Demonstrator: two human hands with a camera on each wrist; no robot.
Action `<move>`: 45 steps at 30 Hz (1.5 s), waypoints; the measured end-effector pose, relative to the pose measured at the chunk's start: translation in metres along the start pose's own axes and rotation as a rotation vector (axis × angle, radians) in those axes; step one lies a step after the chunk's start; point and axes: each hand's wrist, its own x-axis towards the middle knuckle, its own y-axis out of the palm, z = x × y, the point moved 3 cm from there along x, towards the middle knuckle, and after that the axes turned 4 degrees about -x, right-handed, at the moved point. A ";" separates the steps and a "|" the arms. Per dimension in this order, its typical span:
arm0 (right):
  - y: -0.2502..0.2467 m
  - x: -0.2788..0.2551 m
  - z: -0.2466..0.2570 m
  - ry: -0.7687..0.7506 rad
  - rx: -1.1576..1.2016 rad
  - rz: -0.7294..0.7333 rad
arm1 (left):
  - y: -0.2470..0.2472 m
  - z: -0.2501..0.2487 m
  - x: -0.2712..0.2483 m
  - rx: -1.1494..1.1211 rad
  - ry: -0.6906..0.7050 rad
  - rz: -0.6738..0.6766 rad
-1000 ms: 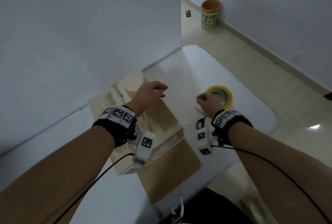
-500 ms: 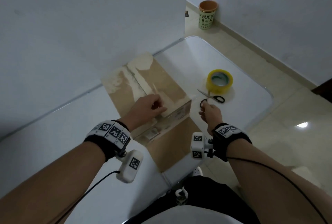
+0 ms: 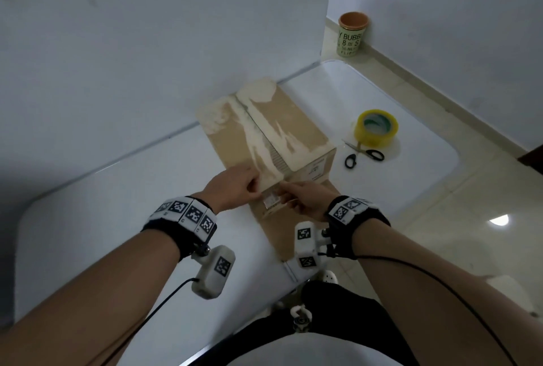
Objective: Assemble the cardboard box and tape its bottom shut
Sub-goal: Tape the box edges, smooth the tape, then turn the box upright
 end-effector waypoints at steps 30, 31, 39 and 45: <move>-0.099 0.018 0.035 0.090 0.295 -0.255 | -0.002 -0.009 0.027 0.180 -0.043 0.328; -0.100 0.019 0.034 0.083 0.290 -0.256 | -0.002 -0.009 0.027 0.179 -0.048 0.329; -0.110 0.014 0.032 -0.039 0.344 -0.258 | -0.005 -0.012 0.030 0.187 -0.093 0.408; -0.111 0.007 0.038 -0.047 0.260 -0.238 | -0.017 -0.037 0.046 0.173 -0.095 0.514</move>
